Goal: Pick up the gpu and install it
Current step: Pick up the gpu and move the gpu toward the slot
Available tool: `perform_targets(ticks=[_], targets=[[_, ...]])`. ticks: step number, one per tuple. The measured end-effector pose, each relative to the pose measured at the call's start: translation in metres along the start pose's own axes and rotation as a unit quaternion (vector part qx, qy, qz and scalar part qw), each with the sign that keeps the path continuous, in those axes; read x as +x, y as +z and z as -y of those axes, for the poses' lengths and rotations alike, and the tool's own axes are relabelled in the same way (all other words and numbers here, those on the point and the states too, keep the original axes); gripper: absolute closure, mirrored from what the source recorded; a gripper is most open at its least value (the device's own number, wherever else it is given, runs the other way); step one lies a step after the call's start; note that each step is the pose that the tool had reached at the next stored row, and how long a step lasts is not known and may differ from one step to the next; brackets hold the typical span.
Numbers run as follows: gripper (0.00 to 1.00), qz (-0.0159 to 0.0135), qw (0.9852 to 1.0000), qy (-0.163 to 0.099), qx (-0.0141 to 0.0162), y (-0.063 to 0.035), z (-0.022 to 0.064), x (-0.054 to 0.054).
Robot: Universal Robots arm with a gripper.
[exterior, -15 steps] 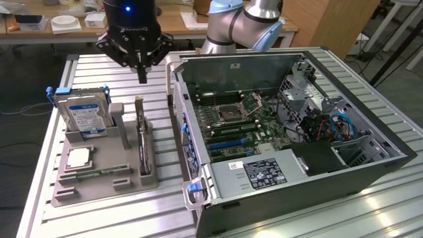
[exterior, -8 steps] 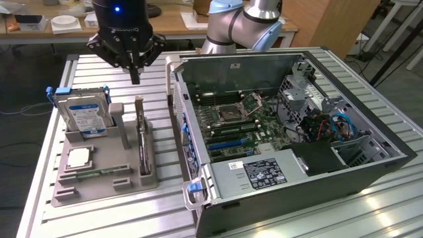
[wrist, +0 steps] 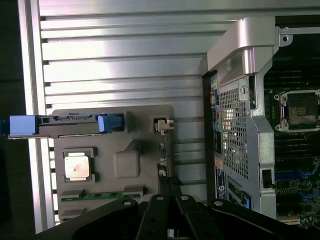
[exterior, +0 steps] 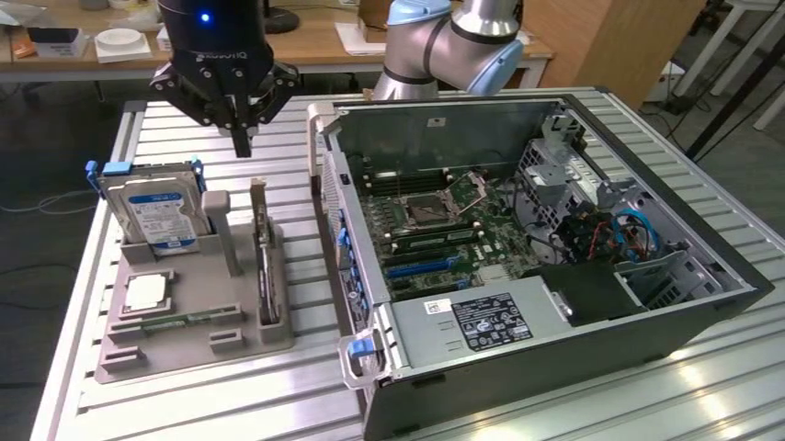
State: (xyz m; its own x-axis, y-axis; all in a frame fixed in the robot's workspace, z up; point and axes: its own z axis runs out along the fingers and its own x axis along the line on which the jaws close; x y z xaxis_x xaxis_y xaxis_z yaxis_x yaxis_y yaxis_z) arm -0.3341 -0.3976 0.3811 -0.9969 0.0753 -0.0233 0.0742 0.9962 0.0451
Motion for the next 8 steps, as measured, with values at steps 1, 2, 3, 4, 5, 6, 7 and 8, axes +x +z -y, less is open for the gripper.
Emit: perform_targets(ticks=[1,2,3,4,5,6,7,8], targets=[[0.89,0.0,1.0,0.0,0.0,0.0,0.0,0.0],[0.89,0.0,1.0,0.0,0.0,0.0,0.0,0.0],[0.89,0.0,1.0,0.0,0.0,0.0,0.0,0.0],[0.89,0.0,1.0,0.0,0.0,0.0,0.0,0.0],[0.89,0.0,1.0,0.0,0.0,0.0,0.0,0.0],[0.89,0.0,1.0,0.0,0.0,0.0,0.0,0.0],[0.89,0.0,1.0,0.0,0.0002,0.0,0.0,0.0],[0.89,0.0,1.0,0.0,0.0008,0.0001,0.0001,0.0001]])
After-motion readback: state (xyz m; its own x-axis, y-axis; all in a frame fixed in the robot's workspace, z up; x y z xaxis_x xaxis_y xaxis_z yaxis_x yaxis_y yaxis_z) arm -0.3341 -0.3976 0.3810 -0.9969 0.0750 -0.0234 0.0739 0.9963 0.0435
